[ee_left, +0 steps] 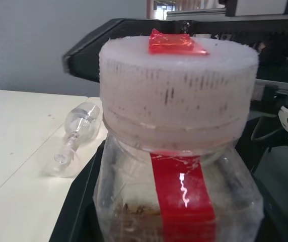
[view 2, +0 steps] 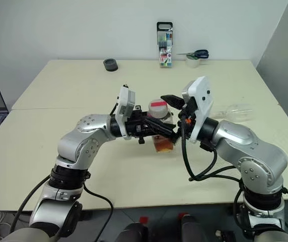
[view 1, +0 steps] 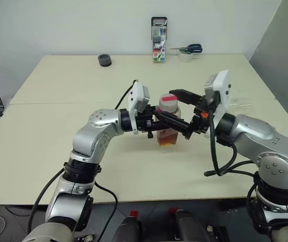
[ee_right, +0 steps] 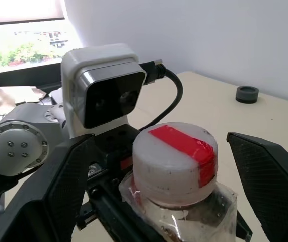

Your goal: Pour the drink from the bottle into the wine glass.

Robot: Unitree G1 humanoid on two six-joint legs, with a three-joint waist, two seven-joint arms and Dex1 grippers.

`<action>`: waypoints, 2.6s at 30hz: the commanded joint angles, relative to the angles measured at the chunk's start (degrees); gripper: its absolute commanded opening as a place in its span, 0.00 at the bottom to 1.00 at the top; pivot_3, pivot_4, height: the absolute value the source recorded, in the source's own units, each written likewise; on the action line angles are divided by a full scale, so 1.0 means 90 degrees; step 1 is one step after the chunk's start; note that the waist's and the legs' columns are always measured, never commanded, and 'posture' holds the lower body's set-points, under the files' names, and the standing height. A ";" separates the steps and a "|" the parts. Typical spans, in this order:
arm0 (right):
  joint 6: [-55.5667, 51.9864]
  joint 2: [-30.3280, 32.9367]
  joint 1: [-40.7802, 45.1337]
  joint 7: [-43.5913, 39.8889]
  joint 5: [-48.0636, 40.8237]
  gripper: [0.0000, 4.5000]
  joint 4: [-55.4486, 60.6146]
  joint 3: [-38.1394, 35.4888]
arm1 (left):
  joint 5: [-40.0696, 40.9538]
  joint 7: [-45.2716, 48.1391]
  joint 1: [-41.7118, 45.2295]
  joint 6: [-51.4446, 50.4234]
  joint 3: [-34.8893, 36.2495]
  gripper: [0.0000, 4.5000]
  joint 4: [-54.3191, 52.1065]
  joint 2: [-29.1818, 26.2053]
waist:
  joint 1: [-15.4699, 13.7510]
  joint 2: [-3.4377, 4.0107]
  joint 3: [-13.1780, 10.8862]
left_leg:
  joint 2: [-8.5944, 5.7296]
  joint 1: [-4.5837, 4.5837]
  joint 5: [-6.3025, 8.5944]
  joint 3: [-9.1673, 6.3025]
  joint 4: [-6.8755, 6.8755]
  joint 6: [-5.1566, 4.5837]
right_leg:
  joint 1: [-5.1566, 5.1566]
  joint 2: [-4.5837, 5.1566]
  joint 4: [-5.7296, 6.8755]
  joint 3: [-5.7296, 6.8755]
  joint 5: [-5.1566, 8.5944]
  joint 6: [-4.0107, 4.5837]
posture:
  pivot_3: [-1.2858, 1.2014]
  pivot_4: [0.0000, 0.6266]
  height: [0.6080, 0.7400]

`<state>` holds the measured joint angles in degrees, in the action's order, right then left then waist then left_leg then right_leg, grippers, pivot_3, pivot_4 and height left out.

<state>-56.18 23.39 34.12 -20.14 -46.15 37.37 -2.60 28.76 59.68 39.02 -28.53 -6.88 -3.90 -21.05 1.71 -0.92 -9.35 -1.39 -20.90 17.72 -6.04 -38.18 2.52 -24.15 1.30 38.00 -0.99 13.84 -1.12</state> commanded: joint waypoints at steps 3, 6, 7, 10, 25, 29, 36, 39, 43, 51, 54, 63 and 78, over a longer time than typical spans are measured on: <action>0.0368 -0.0031 0.0096 0.0004 0.0068 0.86 0.0022 0.0004 | 0.0032 0.0086 0.0222 0.0135 0.0054 0.40 -0.0148 -0.0061 | 0.0001 0.0000 0.0000 | 0.0000 0.0000 0.0000 -0.0001 0.0000 0.0000 | 0.0000 0.0000 -0.0001 0.0001 0.0000 0.0000 | 0.52 0.24 1.00; 0.0445 -0.0003 0.0097 -0.0042 0.0059 0.63 -0.0036 0.0022 | 0.0006 0.0095 0.0223 0.0155 0.0065 0.40 -0.0121 -0.0075 | 0.0002 0.0000 0.0000 | 0.0000 0.0000 0.0001 0.0000 0.0000 -0.0001 | 0.0001 -0.0001 -0.0001 0.0001 0.0000 0.0000 | 0.52 0.24 1.00; 0.0469 0.0005 0.0096 -0.0063 0.0054 0.54 -0.0046 0.0035 | 0.0002 0.0092 0.0218 0.0157 0.0070 0.40 -0.0125 -0.0079 | 0.0003 0.0000 0.0000 | 0.0000 0.0000 0.0001 0.0000 0.0000 -0.0002 | 0.0000 -0.0001 -0.0001 0.0001 0.0000 0.0000 | 0.52 0.24 1.00; 0.0537 0.0010 0.0106 -0.0121 0.0028 0.41 -0.0097 0.0055 | -0.0006 0.0091 0.0222 0.0150 0.0084 0.40 -0.0138 -0.0088 | 0.0003 0.0000 0.0000 | 0.0000 0.0000 0.0001 0.0000 0.0001 -0.0002 | 0.0000 -0.0002 0.0000 0.0001 0.0000 0.0000 | 0.52 0.24 1.00; 0.0826 0.0664 0.2302 -0.4706 -0.0261 0.41 -0.3429 0.0863 | 0.0394 0.0728 0.0870 -0.0193 0.0081 0.40 -0.0087 -0.0169 | 0.0039 0.0003 -0.0005 | 0.0003 0.0006 0.0015 0.0025 0.0004 -0.0030 | 0.0003 -0.0012 -0.0003 0.0002 0.0000 0.0001 | 0.52 0.24 1.00; 0.1183 0.0679 0.2576 -0.5133 0.0264 0.41 -0.4084 0.0956 | 0.0350 0.0731 0.0906 -0.0159 0.0106 0.40 -0.0042 -0.0171 | 0.0021 0.0003 -0.0005 | 0.0003 0.0002 0.0014 0.0021 0.0003 -0.0028 | 0.0002 -0.0007 -0.0005 0.0004 0.0000 0.0001 | 0.52 0.24 1.00; 0.0778 0.1234 0.2194 -0.4612 0.0228 0.94 -0.3627 0.0251 | 0.0341 0.0616 0.0756 -0.0148 0.0177 0.40 -0.0107 -0.0236 | -0.0015 0.0003 -0.0005 | -0.0003 -0.0008 0.0001 -0.0002 0.0000 -0.0003 | -0.0001 0.0007 -0.0012 0.0004 0.0000 0.0000 | 0.52 0.24 1.00; 0.0136 0.1476 0.1814 -0.3749 -0.0282 1.00 -0.2700 -0.0429 | 0.0300 0.0552 0.0809 -0.0049 0.0228 0.40 0.0045 -0.0210 | -0.0032 0.0002 -0.0006 | -0.0004 -0.0013 0.0000 -0.0007 0.0000 -0.0003 | -0.0003 0.0023 -0.0016 0.0006 0.0000 0.0000 | 0.52 0.24 1.00; -0.0225 0.1293 0.1171 -0.2532 -0.0680 1.00 -0.1336 -0.0852 | 0.0259 0.0535 0.0835 0.0083 0.0201 0.40 0.0213 -0.0171 | -0.0012 0.0002 -0.0005 | -0.0001 -0.0011 0.0000 -0.0004 0.0006 -0.0002 | -0.0004 0.0028 -0.0013 0.0004 0.0000 0.0000 | 0.52 0.24 1.00; -0.0095 0.0521 0.0688 -0.0906 -0.0757 1.00 -0.0278 -0.0633 | 0.0148 0.0508 0.1034 0.0259 0.0141 0.40 0.0498 -0.0026 | 0.0002 0.0003 -0.0006 | 0.0000 -0.0002 0.0000 0.0000 0.0001 -0.0003 | -0.0001 0.0002 -0.0001 0.0001 0.0000 0.0000 | 0.52 0.24 1.00; 0.0047 0.0242 0.0809 -0.0517 -0.0607 1.00 -0.0306 -0.0457 | 0.0140 0.0522 0.1065 0.0264 0.0126 0.40 0.0501 -0.0017 | 0.0005 0.0003 -0.0006 | 0.0000 -0.0003 0.0000 0.0001 0.0001 -0.0003 | -0.0002 0.0000 -0.0001 0.0001 0.0000 0.0000 | 0.52 0.24 1.00; 0.0227 0.0185 0.0860 -0.0390 -0.0584 0.73 -0.0351 -0.0329 | 0.0090 0.0553 0.0989 0.0236 0.0119 0.40 0.0409 -0.0063 | 0.0005 0.0003 -0.0006 | -0.0001 -0.0003 0.0000 0.0000 0.0002 -0.0003 | -0.0002 0.0000 -0.0003 0.0002 0.0000 0.0000 | 0.52 0.24 1.00; 0.0252 0.0748 0.0604 -0.0908 -0.1028 0.41 -0.0429 -0.0363 | 0.0130 0.0604 0.0965 0.0220 0.0087 0.40 0.0392 -0.0058 | 0.0009 0.0003 -0.0006 | 0.0001 -0.0002 0.0012 0.0001 0.0002 -0.0024 | -0.0001 -0.0001 -0.0003 0.0001 0.0000 0.0000 | 0.52 0.24 1.00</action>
<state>-53.92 29.29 39.05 -25.65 -52.87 32.74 -5.73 28.63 65.68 46.77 -27.18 -8.68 1.27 -21.12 1.80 -0.90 -9.40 -1.40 -20.92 17.83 -6.03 -38.16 2.29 -24.15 1.29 37.97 -0.98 13.84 -1.12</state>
